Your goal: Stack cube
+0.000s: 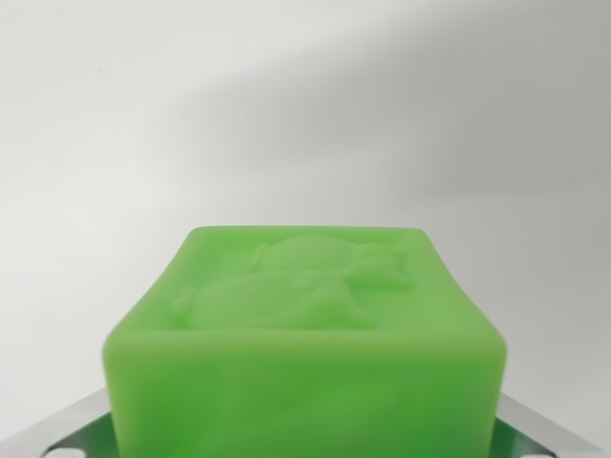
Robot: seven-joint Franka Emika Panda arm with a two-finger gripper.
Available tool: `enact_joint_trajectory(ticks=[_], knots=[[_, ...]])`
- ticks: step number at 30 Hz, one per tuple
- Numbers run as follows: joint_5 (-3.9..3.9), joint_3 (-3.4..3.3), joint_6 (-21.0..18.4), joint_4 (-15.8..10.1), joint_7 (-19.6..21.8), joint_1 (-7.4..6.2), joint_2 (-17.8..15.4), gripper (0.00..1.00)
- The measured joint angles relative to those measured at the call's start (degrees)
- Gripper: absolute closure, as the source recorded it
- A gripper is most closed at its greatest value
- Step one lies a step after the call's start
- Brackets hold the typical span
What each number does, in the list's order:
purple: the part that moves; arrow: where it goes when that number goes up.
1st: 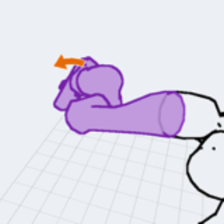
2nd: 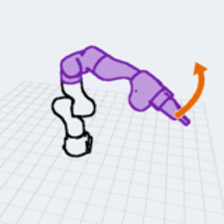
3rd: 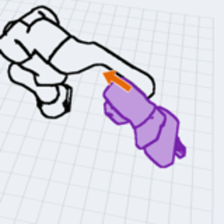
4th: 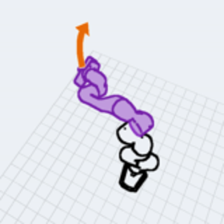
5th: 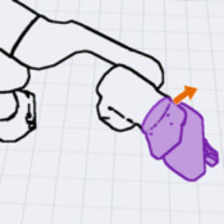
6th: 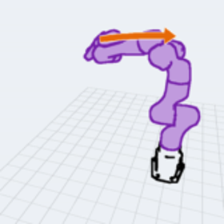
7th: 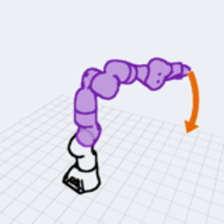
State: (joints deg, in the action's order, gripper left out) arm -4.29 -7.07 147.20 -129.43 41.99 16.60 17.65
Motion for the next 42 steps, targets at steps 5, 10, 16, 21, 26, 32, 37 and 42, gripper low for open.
enact_joint_trajectory(ticks=[5,10,16,21,26,32,37,42], knots=[[0.19,0.00,0.05,-1.34,1.57,-0.97,-0.74,1.00],[0.39,0.00,0.10,-2.49,2.93,-1.71,-1.94,1.00],[0.60,0.00,0.21,-3.79,4.60,-2.60,-3.05,1.00],[0.87,0.00,0.33,-4.98,6.18,-3.46,-4.14,1.00],[1.13,0.00,0.42,-5.97,7.55,-4.17,-5.03,1.00],[1.42,0.00,0.54,-7.31,9.38,-5.15,-6.25,1.00],[1.61,0.01,0.58,-8.30,10.90,-5.99,-7.25,1.00],[1.85,0.03,0.62,-9.36,12.65,-6.93,-8.26,1.00]])
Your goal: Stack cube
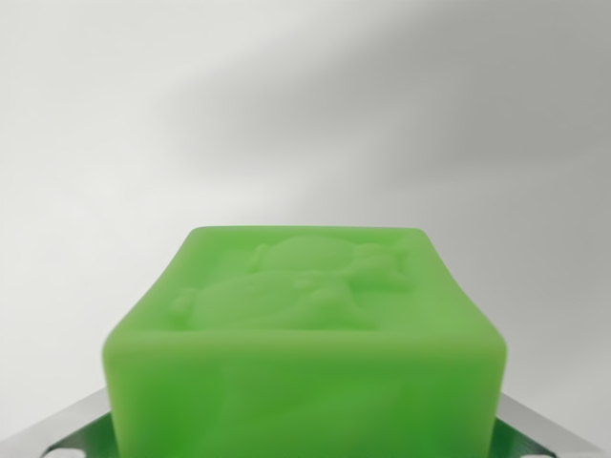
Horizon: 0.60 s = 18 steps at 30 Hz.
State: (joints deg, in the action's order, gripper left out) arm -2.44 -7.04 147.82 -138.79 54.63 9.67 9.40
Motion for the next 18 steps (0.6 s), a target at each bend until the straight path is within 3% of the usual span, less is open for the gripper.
enact_joint_trajectory(ticks=[18], knots=[[0.88,0.35,0.03,-3.49,6.01,-3.02,-3.58,1.00]])
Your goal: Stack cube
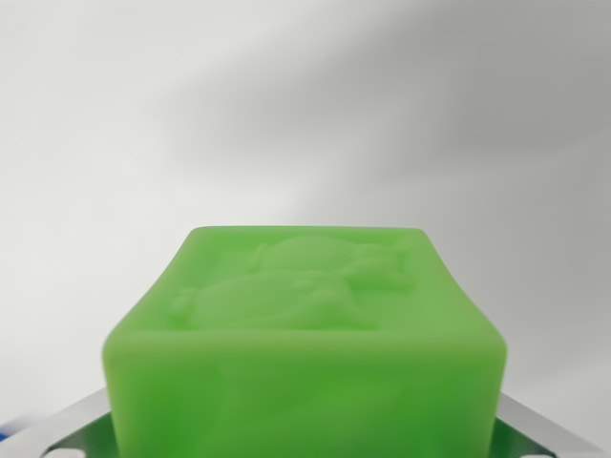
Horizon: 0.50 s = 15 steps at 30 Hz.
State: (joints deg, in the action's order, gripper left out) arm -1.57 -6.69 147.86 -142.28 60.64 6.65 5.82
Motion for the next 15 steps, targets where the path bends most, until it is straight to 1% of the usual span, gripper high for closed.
enact_joint_trajectory(ticks=[5,15], knots=[[0.22,0.17,0.00,-0.79,1.62,-0.74,-0.84,1.00],[0.75,0.74,-0.03,-2.57,5.31,-2.32,-2.83,1.00]])
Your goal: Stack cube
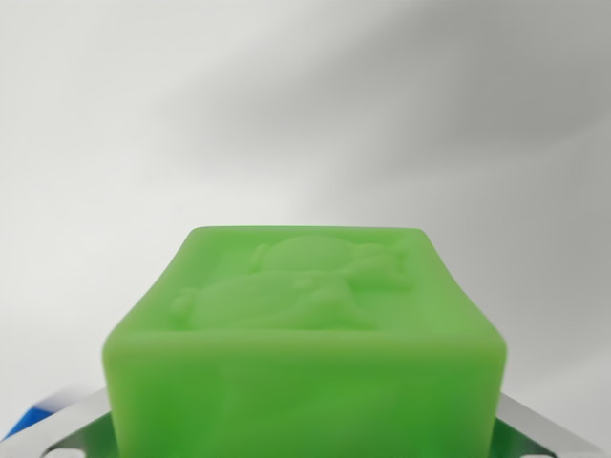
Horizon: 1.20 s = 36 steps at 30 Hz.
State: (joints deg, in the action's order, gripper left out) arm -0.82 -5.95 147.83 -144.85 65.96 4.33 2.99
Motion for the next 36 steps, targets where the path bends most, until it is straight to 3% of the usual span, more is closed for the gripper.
enact_joint_trajectory(ticks=[13,36], knots=[[0.40,1.02,-0.21,-1.92,4.41,-1.67,-2.27,1.00],[0.71,3.65,-1.24,-4.73,12.53,-4.37,-6.14,1.00]])
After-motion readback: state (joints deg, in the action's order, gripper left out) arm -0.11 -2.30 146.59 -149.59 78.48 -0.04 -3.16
